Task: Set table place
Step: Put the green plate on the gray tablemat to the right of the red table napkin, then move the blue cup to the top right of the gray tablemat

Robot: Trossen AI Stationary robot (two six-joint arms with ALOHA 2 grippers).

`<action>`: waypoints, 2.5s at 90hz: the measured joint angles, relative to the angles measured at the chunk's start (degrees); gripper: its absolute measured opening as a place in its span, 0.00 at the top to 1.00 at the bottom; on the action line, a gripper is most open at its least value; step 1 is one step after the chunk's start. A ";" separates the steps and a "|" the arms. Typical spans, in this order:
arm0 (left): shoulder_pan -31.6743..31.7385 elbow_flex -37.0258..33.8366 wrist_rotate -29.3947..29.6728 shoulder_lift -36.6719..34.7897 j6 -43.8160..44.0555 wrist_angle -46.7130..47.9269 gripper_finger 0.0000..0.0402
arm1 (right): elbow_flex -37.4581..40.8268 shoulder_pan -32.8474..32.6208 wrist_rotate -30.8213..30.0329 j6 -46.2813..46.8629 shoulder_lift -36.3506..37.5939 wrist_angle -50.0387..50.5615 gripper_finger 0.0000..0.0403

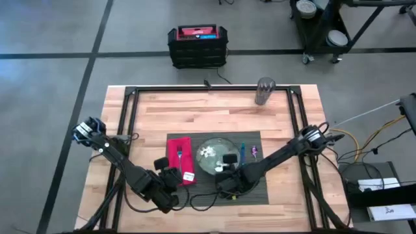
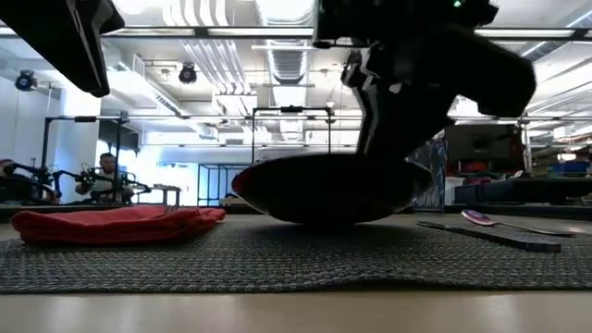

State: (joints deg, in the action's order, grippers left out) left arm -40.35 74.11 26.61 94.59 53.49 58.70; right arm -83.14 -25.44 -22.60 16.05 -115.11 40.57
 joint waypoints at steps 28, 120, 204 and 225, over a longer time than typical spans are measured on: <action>-0.05 -0.02 -0.04 0.02 -0.28 -0.18 0.81 | 0.06 0.21 4.42 -0.08 -3.08 -4.41 0.75; -0.05 -0.11 -0.11 0.02 0.13 -1.27 0.81 | 10.16 48.07 11.64 -19.13 38.30 17.69 0.48; -0.05 -0.79 -0.14 0.04 0.84 -2.72 0.81 | 10.62 72.61 19.64 -36.85 24.36 15.29 0.76; -0.03 -0.79 -0.13 0.04 0.82 -2.70 0.81 | 7.97 69.04 20.26 -37.06 26.90 20.85 0.98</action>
State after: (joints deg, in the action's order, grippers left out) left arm -40.38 73.32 26.48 94.63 54.31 55.99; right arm -75.16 43.60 -2.34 -21.02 -88.21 61.41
